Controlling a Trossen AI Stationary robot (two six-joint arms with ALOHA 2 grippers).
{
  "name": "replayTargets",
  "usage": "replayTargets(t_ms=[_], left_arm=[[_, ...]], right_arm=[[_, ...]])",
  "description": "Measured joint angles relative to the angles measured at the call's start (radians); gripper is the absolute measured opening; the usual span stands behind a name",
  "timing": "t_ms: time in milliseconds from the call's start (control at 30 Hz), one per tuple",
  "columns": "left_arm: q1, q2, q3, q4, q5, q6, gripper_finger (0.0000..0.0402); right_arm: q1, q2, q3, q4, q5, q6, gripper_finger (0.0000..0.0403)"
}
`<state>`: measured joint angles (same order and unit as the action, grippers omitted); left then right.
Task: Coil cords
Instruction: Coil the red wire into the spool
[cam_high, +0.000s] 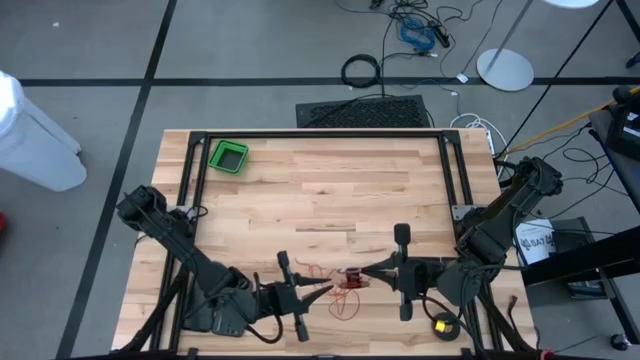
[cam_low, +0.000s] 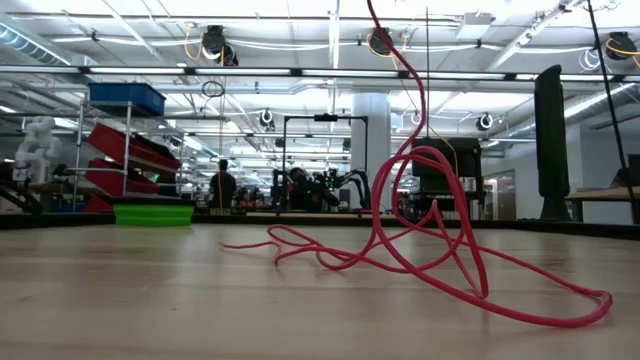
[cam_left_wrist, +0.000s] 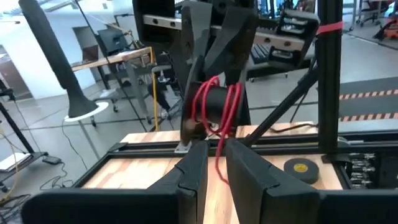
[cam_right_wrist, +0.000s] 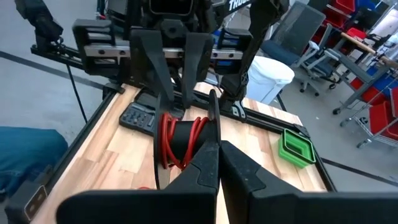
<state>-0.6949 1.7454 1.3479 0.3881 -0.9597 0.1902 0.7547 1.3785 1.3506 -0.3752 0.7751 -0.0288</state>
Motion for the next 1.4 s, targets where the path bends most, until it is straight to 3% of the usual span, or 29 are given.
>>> replayTargets(t_ms=[333,767,1400], left_arm=[[0.052,0.077,-0.001,0.136,0.122,0.037,0.0066],[0.029,0.098,-0.001,0.186,0.118,0.163,0.0066],[0.028,0.097,-0.001,0.257,0.095,0.159,0.0066]], right_arm=[[0.0,-0.003,0.001,-0.001,-0.022,-0.002,0.0],[0.0,0.0,0.001,-0.003,-0.026,-0.009,0.0],[-0.001,0.0,0.001,0.005,-0.02,-0.01,0.0]])
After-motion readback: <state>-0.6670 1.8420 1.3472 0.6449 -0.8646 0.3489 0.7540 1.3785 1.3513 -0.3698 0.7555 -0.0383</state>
